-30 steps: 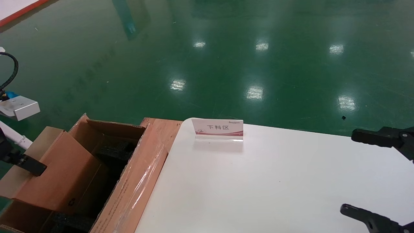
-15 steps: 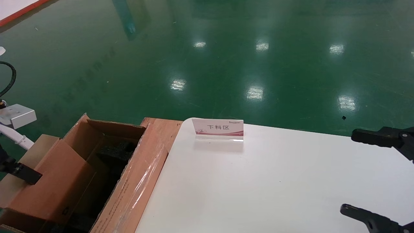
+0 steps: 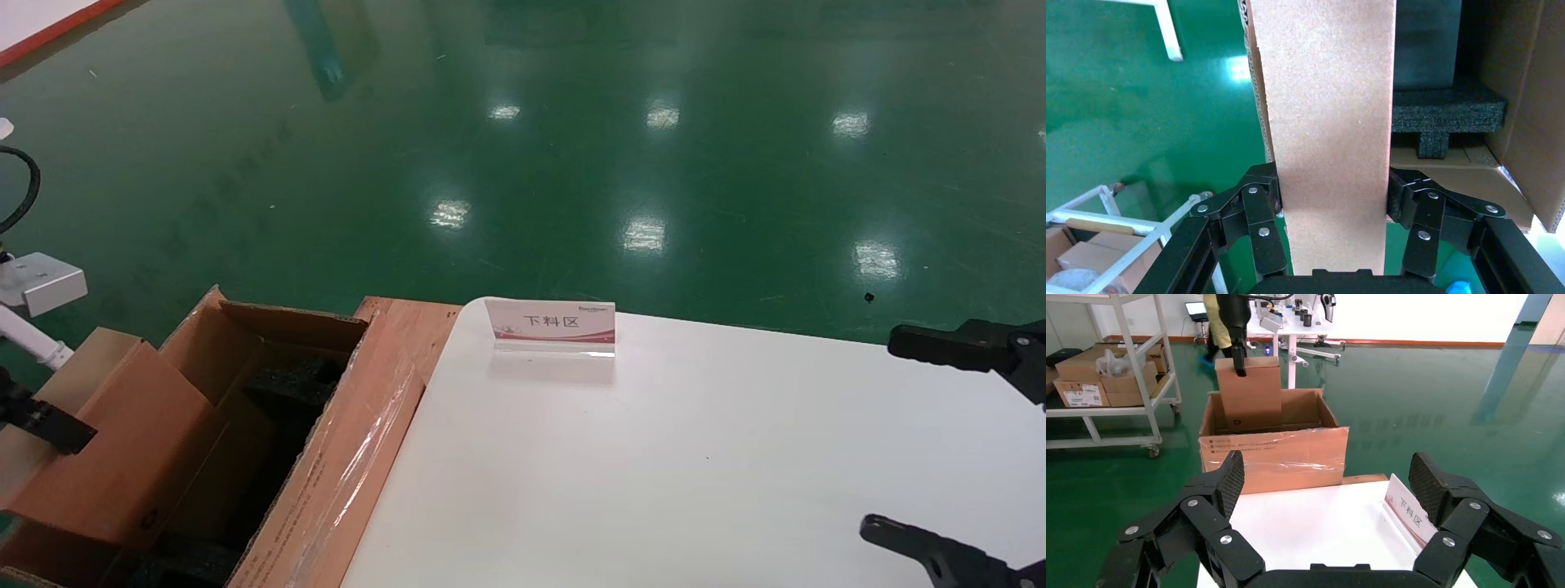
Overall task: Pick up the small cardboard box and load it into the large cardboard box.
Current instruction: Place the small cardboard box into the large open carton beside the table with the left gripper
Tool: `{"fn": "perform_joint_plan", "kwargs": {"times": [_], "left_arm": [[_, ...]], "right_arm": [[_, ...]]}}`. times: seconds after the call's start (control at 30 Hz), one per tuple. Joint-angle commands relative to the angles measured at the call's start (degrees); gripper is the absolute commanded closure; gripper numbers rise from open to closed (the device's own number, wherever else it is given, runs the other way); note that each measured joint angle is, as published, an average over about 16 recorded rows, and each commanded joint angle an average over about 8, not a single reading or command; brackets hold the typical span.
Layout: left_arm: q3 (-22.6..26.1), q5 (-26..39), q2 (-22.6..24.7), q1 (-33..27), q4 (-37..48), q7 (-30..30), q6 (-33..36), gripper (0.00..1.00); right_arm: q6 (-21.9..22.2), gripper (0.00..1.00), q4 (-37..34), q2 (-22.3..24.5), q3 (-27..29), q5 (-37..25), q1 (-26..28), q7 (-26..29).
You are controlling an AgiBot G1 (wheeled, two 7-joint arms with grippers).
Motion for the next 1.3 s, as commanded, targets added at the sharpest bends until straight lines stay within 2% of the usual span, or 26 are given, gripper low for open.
{"fn": "perform_joint_plan", "kwargs": {"times": [0.03, 0.73, 1.3], "left_arm": [[-0.22, 0.31, 0.07, 0.21, 0.03, 0.13, -0.19, 1.0], [-0.52, 3.02, -0.23, 3.91, 0.6, 0.13, -3.04, 1.0], [-0.58, 1.93, 1.67, 9.17, 4.71, 0.61, -7.75, 1.0]], "right_arm": [[0.0, 0.0, 0.0, 0.0, -0.01, 0.0, 0.0, 0.0], [0.03, 0.0, 0.0, 0.03, -0.07, 0.05, 0.02, -0.04], [0.05, 0.0, 0.0, 0.05, -0.12, 0.08, 0.03, -0.06]]}}
